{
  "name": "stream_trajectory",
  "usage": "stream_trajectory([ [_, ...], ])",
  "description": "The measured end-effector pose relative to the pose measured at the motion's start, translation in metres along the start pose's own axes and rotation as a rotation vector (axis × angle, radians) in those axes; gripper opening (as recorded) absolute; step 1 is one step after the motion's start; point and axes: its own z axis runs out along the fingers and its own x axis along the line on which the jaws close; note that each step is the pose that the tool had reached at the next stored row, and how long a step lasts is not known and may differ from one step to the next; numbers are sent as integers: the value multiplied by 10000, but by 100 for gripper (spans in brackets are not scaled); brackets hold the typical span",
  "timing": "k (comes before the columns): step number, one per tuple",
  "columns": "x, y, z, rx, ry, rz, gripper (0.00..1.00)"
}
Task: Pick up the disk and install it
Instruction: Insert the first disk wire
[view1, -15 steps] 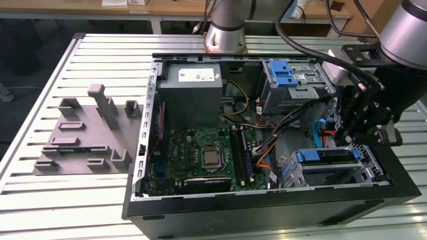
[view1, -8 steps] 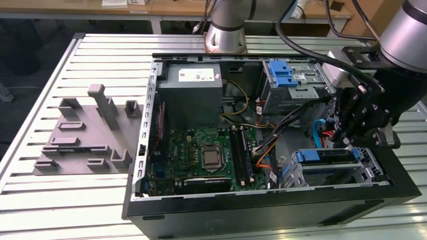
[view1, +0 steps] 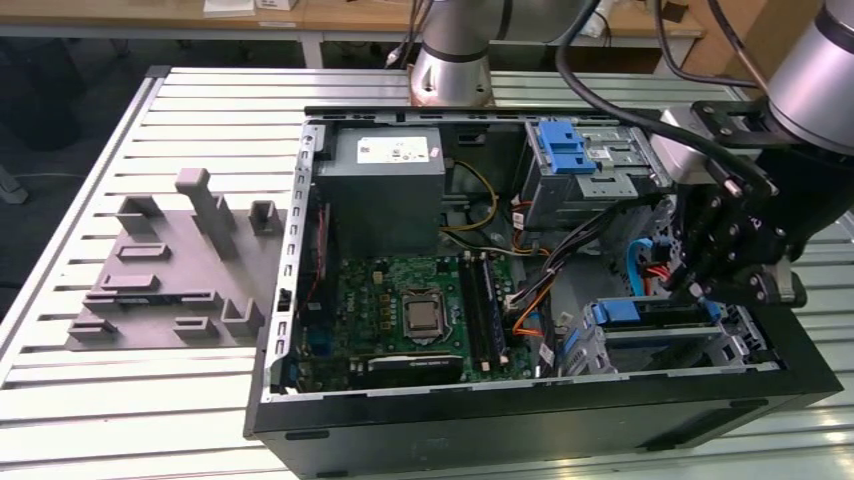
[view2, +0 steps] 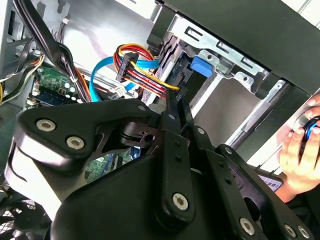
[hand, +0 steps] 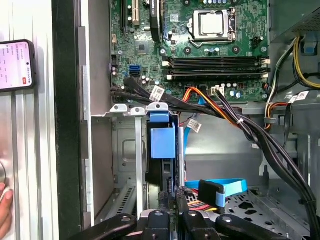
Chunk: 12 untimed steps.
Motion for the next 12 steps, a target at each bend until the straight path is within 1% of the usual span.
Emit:
stream_trajectory([
  [3, 7, -11, 12, -44, -10, 12, 16],
  [12, 7, -16, 31, -75, -9, 14, 16],
])
